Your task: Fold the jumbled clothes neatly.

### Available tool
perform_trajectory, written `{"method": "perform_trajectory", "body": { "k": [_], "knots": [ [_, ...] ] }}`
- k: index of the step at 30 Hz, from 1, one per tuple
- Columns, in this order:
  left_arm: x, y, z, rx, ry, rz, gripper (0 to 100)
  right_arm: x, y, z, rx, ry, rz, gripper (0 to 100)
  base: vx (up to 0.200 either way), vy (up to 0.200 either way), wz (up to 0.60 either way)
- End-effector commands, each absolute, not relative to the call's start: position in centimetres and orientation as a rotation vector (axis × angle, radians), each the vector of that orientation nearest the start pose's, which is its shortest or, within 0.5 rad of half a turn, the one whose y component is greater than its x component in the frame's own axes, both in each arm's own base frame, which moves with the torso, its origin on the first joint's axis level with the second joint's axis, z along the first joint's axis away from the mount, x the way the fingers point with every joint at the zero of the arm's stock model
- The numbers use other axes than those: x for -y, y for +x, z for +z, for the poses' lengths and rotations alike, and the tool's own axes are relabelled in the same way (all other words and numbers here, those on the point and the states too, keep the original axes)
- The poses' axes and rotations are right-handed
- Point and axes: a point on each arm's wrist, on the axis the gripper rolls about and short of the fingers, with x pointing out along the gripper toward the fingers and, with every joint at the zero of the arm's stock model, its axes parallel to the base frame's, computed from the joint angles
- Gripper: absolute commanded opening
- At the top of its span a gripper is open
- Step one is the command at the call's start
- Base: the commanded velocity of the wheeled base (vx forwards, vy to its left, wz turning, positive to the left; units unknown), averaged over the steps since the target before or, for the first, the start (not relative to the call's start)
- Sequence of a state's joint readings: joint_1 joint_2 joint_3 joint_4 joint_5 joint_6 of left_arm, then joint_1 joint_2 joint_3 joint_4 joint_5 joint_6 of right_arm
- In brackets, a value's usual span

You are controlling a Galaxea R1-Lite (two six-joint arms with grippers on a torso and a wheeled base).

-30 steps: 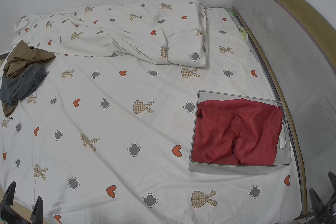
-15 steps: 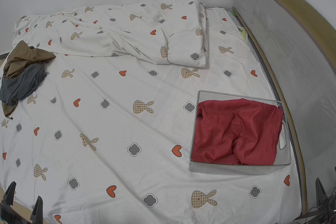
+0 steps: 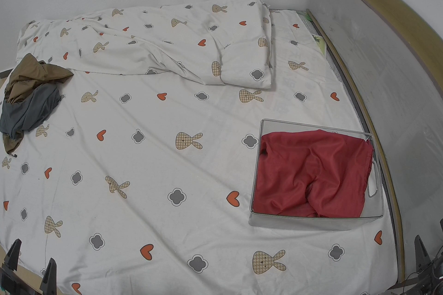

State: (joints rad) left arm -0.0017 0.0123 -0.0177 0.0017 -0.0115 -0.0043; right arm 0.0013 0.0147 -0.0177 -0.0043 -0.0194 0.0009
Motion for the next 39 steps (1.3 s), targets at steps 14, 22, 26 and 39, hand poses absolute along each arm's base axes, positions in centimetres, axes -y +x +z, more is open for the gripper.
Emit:
{"method": "perform_trajectory", "body": {
  "k": [14, 22, 26, 39],
  "knots": [
    [0.02, -2.29, 7.57, 0.000, -0.005, -0.014, 100, 0.04, -2.28, 7.60, 0.005, -0.003, -0.017, 100, 0.000, 0.000, 0.00],
    [0.02, -2.29, 7.57, 0.000, -0.005, -0.014, 100, 0.04, -2.28, 7.60, 0.005, -0.003, -0.015, 100, 0.000, 0.000, 0.00],
    [0.02, -2.29, 7.57, 0.000, -0.005, -0.014, 100, 0.04, -2.28, 7.60, 0.005, -0.005, -0.015, 100, 0.000, 0.000, 0.00],
    [0.02, -2.29, 7.57, 0.000, -0.005, -0.014, 100, 0.04, -2.28, 7.60, 0.005, -0.005, -0.015, 100, 0.000, 0.000, 0.00]
  ]
}}
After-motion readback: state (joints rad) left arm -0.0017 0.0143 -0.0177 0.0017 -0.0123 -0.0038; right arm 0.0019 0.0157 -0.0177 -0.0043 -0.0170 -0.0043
